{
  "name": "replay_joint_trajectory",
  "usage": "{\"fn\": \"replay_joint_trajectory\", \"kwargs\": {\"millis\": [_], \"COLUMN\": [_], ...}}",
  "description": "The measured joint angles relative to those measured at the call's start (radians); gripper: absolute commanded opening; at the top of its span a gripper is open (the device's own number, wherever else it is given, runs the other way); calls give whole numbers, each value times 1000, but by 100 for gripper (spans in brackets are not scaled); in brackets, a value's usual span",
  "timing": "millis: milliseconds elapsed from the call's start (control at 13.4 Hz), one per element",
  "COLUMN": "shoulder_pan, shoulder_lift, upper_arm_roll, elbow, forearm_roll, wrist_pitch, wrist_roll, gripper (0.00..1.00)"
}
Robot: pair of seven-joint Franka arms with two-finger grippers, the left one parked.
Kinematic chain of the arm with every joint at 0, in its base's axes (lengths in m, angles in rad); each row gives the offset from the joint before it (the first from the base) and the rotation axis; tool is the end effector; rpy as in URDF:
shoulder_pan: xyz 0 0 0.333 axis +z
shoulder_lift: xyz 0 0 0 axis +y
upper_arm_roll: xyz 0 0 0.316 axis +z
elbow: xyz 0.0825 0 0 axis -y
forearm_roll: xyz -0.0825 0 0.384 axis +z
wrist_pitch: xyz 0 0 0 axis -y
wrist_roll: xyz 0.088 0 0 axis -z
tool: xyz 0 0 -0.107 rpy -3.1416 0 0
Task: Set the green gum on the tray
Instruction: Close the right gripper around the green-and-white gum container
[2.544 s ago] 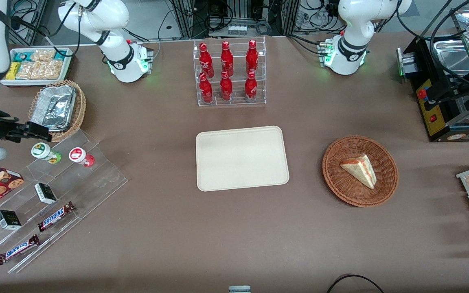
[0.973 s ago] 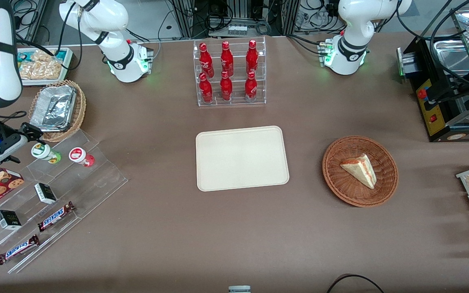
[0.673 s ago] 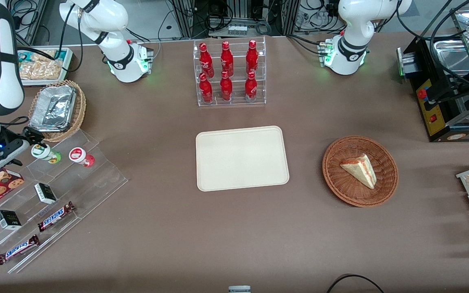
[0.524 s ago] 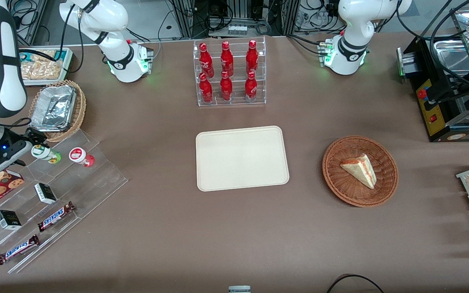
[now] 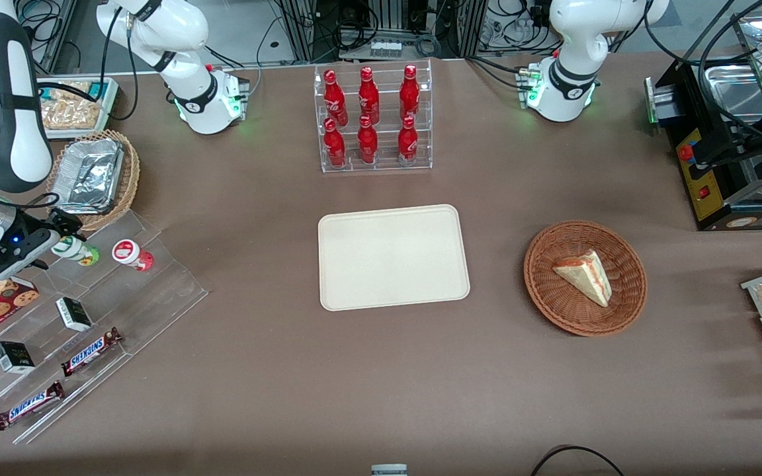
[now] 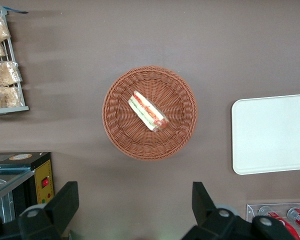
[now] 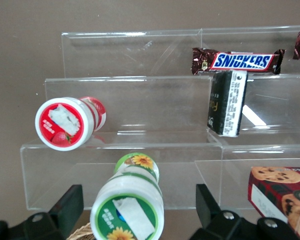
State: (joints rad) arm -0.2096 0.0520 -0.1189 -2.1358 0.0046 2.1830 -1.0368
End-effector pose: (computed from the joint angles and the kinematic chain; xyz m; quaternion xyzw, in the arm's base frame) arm 0.5181 -0.1760 0.3822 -0.9384 -0.3456 0.0025 0.0005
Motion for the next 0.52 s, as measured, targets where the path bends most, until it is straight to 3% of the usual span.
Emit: {"fn": "replay_joint_trajectory", "kwargs": {"millis": [524], "shoulder_pan": [-10], "shoulder_lift": [-15], "upper_arm_roll": [0], "elbow": [-30], "forearm_roll": [0], "wrist_pitch": [3], "wrist_roll": [0], "gripper": [99]}}
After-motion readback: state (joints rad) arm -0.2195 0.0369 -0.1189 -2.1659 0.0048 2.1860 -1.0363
